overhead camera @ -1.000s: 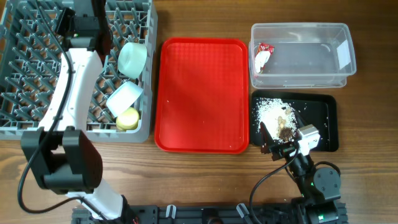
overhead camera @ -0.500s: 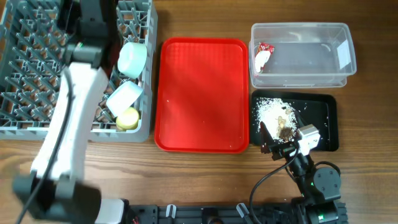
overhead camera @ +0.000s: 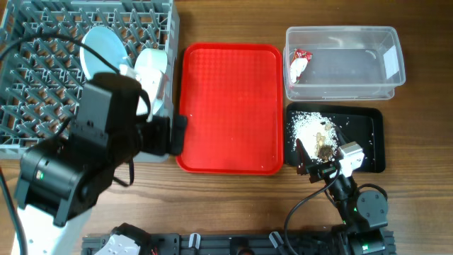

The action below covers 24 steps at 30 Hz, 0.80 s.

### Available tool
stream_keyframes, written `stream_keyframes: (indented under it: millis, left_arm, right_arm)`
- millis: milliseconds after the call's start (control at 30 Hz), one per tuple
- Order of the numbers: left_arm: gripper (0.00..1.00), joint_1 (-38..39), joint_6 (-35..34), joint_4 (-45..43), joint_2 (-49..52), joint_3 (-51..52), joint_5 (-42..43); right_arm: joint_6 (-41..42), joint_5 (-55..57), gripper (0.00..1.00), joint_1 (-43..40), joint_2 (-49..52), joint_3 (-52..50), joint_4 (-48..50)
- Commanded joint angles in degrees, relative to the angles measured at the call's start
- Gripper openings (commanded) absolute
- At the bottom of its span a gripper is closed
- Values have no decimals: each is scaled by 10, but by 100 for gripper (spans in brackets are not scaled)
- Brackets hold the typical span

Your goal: Sort waste into correct bins and load items into the dishwasher rack

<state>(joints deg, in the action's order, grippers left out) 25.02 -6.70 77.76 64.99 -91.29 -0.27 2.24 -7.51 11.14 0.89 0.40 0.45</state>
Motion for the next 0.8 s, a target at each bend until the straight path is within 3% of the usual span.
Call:
stream_keyframes:
  millis: [0, 100, 233, 333, 567, 767]
  left_arm:
    - [100, 10, -18, 59, -12, 2, 39]
    - [100, -8, -64, 78, -37, 2, 22]
    - [100, -12, -70, -79, -131, 56, 8]
    - [100, -32, -71, -182, -207, 145, 8]
    - [100, -123, -73, -428, -427, 467, 14]
    - [100, -149, -73, -535, -539, 626, 24]
  right_arm:
    - [-7, -7, 100, -3, -5, -1, 2]
    - [-7, -7, 100, -3, -5, -1, 2]
    - [-7, -7, 100, -3, -5, -1, 2]
    - [-7, -7, 100, -3, -5, -1, 2]
    - [-7, -7, 100, -3, -5, -1, 2]
    - [-7, -7, 100, -3, -5, -1, 2]
